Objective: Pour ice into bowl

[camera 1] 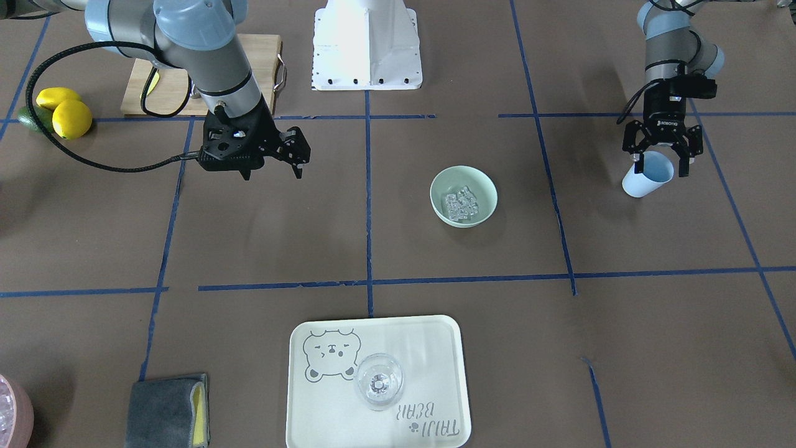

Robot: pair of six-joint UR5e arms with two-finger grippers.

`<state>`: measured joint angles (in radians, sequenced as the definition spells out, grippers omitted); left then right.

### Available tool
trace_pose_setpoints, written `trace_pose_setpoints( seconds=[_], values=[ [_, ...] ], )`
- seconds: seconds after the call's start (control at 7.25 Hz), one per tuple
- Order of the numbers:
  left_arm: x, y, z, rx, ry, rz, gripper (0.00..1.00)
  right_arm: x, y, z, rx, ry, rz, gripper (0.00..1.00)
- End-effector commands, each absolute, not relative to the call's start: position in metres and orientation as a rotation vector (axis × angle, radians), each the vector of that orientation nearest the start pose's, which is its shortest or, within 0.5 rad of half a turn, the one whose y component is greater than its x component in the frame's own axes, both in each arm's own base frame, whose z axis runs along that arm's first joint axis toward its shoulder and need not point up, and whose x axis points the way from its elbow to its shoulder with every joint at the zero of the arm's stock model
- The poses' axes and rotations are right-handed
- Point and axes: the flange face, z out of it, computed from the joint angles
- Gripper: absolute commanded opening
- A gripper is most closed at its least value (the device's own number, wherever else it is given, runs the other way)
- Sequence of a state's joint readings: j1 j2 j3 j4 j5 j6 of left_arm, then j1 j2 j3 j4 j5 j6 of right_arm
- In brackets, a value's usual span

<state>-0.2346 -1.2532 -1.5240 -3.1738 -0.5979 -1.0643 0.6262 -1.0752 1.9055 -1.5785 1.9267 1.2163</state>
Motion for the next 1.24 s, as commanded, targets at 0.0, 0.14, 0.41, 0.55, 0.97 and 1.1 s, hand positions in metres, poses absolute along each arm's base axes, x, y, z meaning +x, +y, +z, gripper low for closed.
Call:
trace_pose_setpoints(
  seconds=[0.0,0.14,0.41,0.55,0.97,1.1],
  values=[
    [0.247,-0.286,0.605,1.193,0.766,-0.376,1.0,-0.431,-0.433,0.237,0.085,-0.876,0.107,1.0],
    [0.245,-0.289,0.597,1.19,0.776,-0.368,1.0,-0.432,-0.433,0.238,0.085,-0.874,0.106,1.0],
    [0.23,-0.301,0.58,1.185,0.785,-0.339,1.0,-0.435,-0.431,0.237,0.083,-0.875,0.102,1.0],
    [0.229,-0.311,0.561,1.173,0.753,-0.319,1.0,-0.44,-0.43,0.229,0.079,-0.884,0.106,1.0],
    [0.218,-0.338,0.5,1.107,0.66,-0.267,1.0,-0.498,-0.446,0.184,0.052,-0.9,0.14,1.0],
    [0.21,-0.349,0.485,1.078,0.611,-0.256,1.0,-0.52,-0.45,0.167,0.042,-0.904,0.146,1.0]
  ],
)
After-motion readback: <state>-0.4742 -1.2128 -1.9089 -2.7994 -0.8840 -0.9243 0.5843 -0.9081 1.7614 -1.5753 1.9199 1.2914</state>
